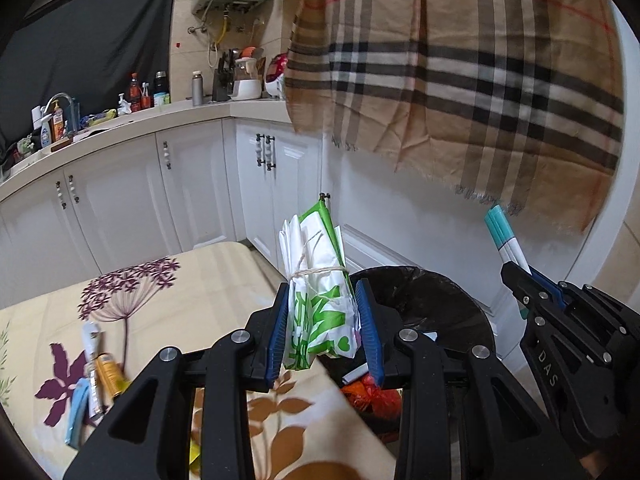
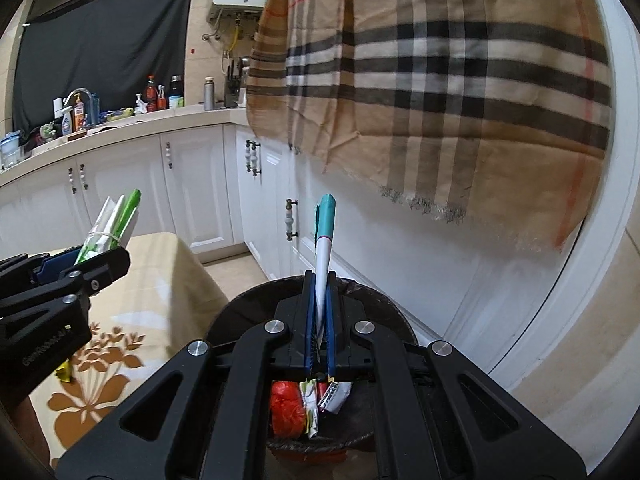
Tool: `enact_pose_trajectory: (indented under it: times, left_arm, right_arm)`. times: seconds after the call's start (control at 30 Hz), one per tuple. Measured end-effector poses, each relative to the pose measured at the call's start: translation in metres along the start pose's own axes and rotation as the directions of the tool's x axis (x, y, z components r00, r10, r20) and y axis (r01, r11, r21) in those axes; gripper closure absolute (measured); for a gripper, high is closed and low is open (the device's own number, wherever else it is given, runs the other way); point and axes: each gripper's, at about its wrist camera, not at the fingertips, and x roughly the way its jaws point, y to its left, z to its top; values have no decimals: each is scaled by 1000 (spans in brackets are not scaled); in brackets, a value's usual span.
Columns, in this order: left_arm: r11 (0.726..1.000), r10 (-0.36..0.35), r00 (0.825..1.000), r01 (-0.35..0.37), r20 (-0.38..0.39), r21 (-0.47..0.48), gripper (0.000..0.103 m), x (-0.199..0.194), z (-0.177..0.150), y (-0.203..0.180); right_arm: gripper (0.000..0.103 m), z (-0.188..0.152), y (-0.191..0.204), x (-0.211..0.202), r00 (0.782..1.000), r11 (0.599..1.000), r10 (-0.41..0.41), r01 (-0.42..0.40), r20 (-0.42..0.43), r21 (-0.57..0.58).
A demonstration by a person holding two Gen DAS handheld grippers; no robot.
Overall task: Collect trash
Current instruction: 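Carry the bags and marker over the bin and open both grippers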
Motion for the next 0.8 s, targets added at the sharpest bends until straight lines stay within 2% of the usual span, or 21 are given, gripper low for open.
enact_pose_trajectory:
  times: [0.3,0.7,0.73,0.8]
  left_arm:
    - [1000,3,999,-2,-41,24,69,41,7,-20]
    - [999,9,996,-6,-87,39,69,68,10,-31]
    - [999,8,996,-4,-92,40,68,70,10,-32]
    - [999,4,994,1,-108,46,66,75,10,-33]
  right_arm:
    - [98,-6,-15,28,1000,999,-17,18,-24,27]
    - [97,-11,-23,57,998,998,-25,28,-51,53]
    - [96,-11,-23,59,998,998,-28,30,-49,54]
    - [79,-12,-24,63,998,998,-29,32,-47,60]
